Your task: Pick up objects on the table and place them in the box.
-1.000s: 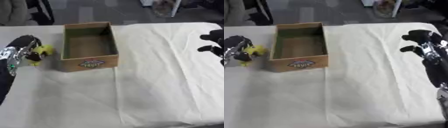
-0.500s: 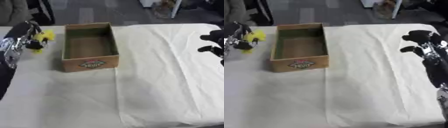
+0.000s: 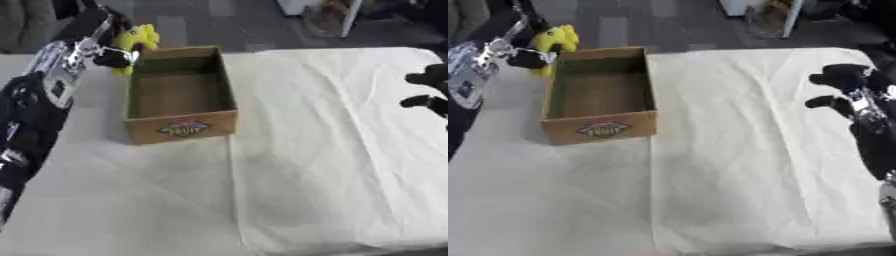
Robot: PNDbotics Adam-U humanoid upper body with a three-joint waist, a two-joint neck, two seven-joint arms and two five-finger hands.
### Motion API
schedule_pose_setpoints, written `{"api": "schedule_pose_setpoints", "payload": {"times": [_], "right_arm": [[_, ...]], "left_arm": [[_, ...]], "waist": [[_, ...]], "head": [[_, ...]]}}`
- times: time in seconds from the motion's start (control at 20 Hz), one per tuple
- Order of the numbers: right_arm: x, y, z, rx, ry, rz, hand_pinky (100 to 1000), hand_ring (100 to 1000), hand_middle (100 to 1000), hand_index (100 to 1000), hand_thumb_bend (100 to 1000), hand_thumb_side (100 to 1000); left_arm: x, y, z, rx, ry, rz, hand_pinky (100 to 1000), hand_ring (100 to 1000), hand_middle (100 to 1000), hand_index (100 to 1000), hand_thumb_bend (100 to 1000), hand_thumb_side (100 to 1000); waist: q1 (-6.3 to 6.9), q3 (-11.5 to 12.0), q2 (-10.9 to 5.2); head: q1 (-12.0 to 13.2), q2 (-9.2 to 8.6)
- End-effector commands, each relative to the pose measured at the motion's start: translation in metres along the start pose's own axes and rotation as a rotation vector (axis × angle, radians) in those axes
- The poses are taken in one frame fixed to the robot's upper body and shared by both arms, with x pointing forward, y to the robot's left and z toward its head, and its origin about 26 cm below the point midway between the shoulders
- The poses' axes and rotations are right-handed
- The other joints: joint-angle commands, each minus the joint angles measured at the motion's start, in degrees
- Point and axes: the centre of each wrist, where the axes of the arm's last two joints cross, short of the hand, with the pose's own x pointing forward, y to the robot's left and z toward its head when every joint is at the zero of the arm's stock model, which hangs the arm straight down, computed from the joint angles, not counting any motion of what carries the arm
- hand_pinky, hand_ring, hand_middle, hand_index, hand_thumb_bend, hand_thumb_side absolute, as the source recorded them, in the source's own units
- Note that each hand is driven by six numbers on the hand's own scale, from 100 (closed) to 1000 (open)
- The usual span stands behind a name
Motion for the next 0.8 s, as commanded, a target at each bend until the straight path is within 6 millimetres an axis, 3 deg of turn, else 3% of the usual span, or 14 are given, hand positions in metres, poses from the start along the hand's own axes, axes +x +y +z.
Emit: {"api": "schedule_pose_setpoints", "payload": {"times": [0.05, 0.15, 0.2, 0.6, 0.75, 0.8], "right_arm": [[0.006, -0.001, -0.005, 0.014, -0.02, 0.009, 619, 810, 632, 728, 100, 577], [0.006, 0.0, -0.006, 0.017, -0.023, 0.007, 619, 810, 632, 728, 100, 578], [0.006, 0.0, -0.006, 0.018, -0.024, 0.006, 619, 810, 632, 728, 100, 579], [0.005, 0.001, -0.007, 0.019, -0.024, 0.002, 619, 810, 633, 728, 100, 583], [0.005, 0.002, -0.007, 0.018, -0.024, 0.001, 618, 810, 633, 728, 100, 583], [0.005, 0.002, -0.007, 0.018, -0.024, 0.001, 618, 810, 633, 727, 100, 582]], "left_arm": [[0.016, 0.009, -0.008, 0.012, -0.055, -0.039, 548, 362, 222, 452, 100, 201], [0.019, 0.0, -0.008, -0.014, -0.058, -0.054, 552, 373, 237, 467, 100, 153], [0.019, -0.005, -0.008, -0.027, -0.056, -0.061, 553, 376, 243, 470, 100, 200], [0.017, -0.031, -0.004, -0.118, -0.065, -0.11, 598, 468, 342, 568, 100, 198], [0.017, -0.034, -0.002, -0.17, -0.082, -0.132, 633, 538, 460, 695, 262, 217], [0.017, -0.033, -0.002, -0.183, -0.087, -0.142, 670, 601, 563, 796, 460, 246]], "waist": [[0.02, -0.42, -0.53], [0.07, -0.89, -0.31], [0.08, -1.1, -0.2], [-0.03, -1.89, 0.28], [-0.13, -1.88, 0.29], [-0.15, -1.88, 0.28]], "head": [[0.49, -0.21], [0.47, -0.37], [0.45, -0.45], [0.64, -0.47], [0.71, -0.43], [0.73, -0.45]]}}
